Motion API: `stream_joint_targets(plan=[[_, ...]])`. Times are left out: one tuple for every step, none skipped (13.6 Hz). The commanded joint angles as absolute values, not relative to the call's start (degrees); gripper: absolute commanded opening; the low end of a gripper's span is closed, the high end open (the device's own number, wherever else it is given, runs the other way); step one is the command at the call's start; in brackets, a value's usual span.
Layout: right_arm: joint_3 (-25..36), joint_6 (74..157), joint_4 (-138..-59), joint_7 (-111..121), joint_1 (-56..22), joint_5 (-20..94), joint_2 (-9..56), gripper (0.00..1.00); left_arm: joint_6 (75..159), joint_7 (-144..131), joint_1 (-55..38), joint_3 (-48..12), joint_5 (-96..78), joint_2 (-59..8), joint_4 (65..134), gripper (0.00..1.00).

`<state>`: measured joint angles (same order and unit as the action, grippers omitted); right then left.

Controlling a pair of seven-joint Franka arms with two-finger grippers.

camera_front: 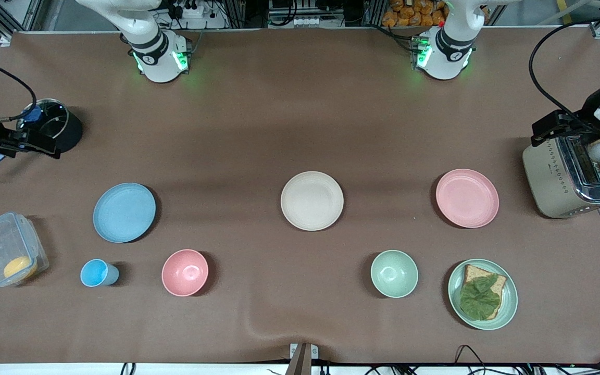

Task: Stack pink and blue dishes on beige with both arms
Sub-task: 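Move the left gripper toward the pink plate beside the toaster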

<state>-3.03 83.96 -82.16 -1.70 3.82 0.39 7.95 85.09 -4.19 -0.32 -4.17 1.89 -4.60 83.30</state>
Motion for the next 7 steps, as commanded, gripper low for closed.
stream_joint_targets(plan=[[-3.6,83.32,-81.74,-1.93,4.92,1.41,8.17,1.0,84.38,-3.78,0.09,-4.31,1.58,-4.13,83.14,1.0],[-3.6,83.32,-81.74,-1.85,4.92,1.41,8.26,1.0,84.38,-3.95,0.09,-4.22,1.84,-4.22,82.97,1.0],[-3.6,83.23,-81.74,-1.85,4.83,1.41,8.26,1.0,84.38,-3.78,0.52,-4.04,1.85,-4.83,83.06,1.0],[-3.6,82.97,-81.74,-1.76,4.92,1.41,8.52,1.0,84.38,-3.61,0.96,-3.87,1.76,-5.79,83.14,1.0],[-3.6,82.79,-81.74,-1.76,4.83,1.41,8.61,1.0,84.38,-3.6,2.27,-3.87,1.15,-7.28,83.41,1.0],[-3.6,82.79,-81.74,-1.67,4.92,1.41,8.96,1.0,84.55,-3.69,2.72,-3.87,1.32,-9.04,84.19,1.0],[-3.6,82.88,-81.74,-1.67,4.92,1.41,9.23,1.0,86.38,-3.95,2.72,-3.78,1.75,-9.4,87.94,1.0]])
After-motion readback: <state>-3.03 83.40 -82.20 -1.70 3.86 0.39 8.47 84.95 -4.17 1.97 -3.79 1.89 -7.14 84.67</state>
